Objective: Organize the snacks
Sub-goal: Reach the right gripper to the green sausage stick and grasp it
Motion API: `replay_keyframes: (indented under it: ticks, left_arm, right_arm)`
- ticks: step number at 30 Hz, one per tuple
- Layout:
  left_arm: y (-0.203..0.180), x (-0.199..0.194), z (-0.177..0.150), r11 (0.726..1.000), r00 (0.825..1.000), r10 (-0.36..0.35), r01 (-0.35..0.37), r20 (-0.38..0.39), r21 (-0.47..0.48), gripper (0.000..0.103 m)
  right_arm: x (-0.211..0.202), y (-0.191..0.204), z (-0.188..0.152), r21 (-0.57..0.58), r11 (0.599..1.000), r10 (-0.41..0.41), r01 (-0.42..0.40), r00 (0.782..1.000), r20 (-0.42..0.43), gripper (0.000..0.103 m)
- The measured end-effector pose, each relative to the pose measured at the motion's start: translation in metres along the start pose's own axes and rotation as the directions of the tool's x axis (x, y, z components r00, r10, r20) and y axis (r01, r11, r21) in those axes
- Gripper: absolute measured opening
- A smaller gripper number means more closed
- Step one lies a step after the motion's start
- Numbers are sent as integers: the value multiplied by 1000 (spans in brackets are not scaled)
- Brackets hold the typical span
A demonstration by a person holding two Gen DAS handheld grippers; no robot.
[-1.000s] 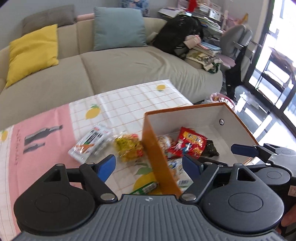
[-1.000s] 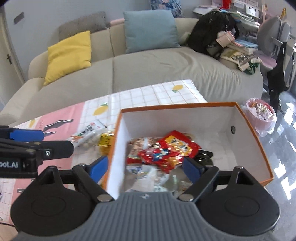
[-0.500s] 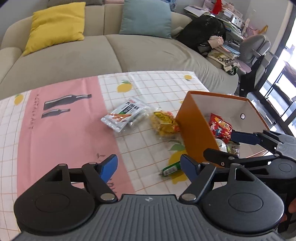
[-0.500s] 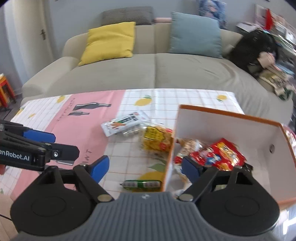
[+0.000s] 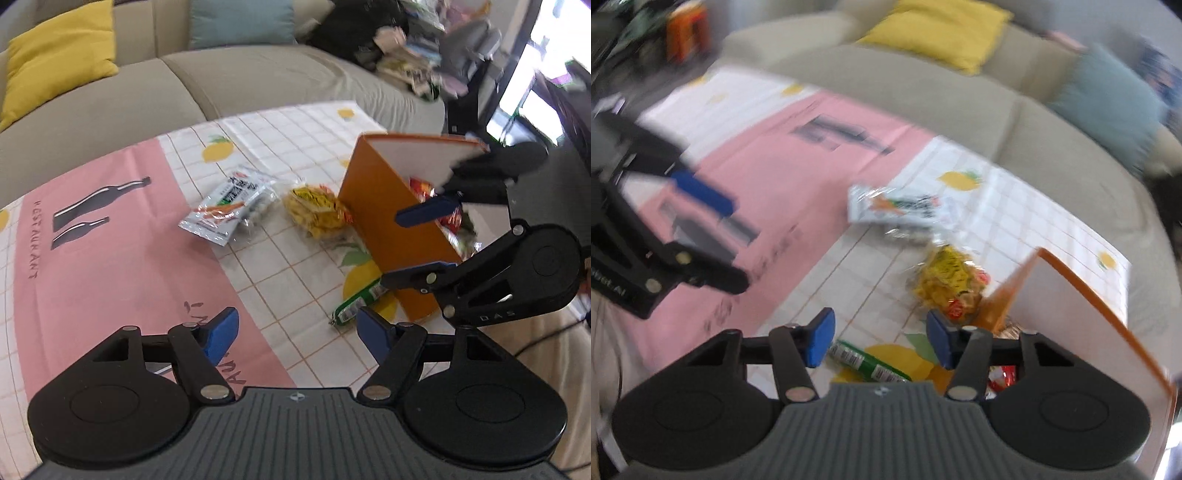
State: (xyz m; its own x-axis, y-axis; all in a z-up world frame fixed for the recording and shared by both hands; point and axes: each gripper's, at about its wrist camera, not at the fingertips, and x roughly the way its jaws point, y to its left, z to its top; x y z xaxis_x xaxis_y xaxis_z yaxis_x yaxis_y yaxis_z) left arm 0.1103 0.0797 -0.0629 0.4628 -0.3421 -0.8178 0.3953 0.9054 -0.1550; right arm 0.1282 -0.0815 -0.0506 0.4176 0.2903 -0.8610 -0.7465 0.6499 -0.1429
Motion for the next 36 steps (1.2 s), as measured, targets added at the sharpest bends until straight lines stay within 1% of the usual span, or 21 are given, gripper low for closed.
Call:
replay_keyframes:
  ticks: [2,4,6,8,10,13,17,18,19,23,24,27,29,30,33,36]
  left_arm:
    - [-1,10,2,1000,999,8,-8,-36,25,85]
    - [-1,17,3,999,998,13,-10,-64,45,85]
    - [1,23,3,998,996,15,-10,-85,60,85]
    - [3,29,3,998,995,16,-9,-100,69,85]
    - [6,33,2,998,993,16,-9,-113,69,85]
    - [12,38,-2,998,992,12,-4,-128,60,85]
    - [19,44,-6,999,990,7,-1,-139,42,85]
    - [20,45,-7,999,990,5,0,-140,38,85]
    - [21,45,-7,999,990,2,2,-141,33,84]
    - [25,47,-9,1000,990,-9,11,-138,17,84]
    - [26,47,-10,1000,991,-10,12,-137,13,84]
    - [29,46,-12,1000,991,-14,14,-135,2,84]
    - [30,46,-13,1000,991,-13,13,-135,-2,84]
    - [31,45,-13,1000,991,-14,13,-134,-3,84]
    - [31,44,-13,1000,991,-15,14,-133,-4,84]
    - [29,43,-12,1000,991,-12,12,-131,-1,84]
  right_arm:
    - [13,5,5,-107,994,19,-25,998,-58,51]
    - [27,10,8,-200,978,26,-51,992,-123,50]
    - [43,13,11,-256,962,47,-98,979,-201,50]
    - [60,16,13,-285,948,58,-141,958,-279,50]
    - [76,17,14,-305,938,51,-161,940,-338,50]
    - [96,16,16,-322,928,45,-187,915,-401,50]
    - [112,16,16,-327,918,50,-225,882,-468,49]
    - [115,18,15,-329,915,50,-234,875,-481,48]
    - [118,19,15,-336,910,49,-241,869,-492,46]
    - [128,24,14,-350,901,42,-257,854,-518,43]
    - [131,25,14,-347,902,41,-257,851,-524,41]
    - [136,22,19,-307,912,71,-270,844,-532,40]
    - [139,17,24,-259,924,100,-281,831,-547,36]
    - [140,14,27,-234,931,111,-280,829,-548,34]
    - [140,7,29,-176,946,138,-272,830,-540,31]
    - [138,3,29,-124,960,155,-252,843,-515,29]
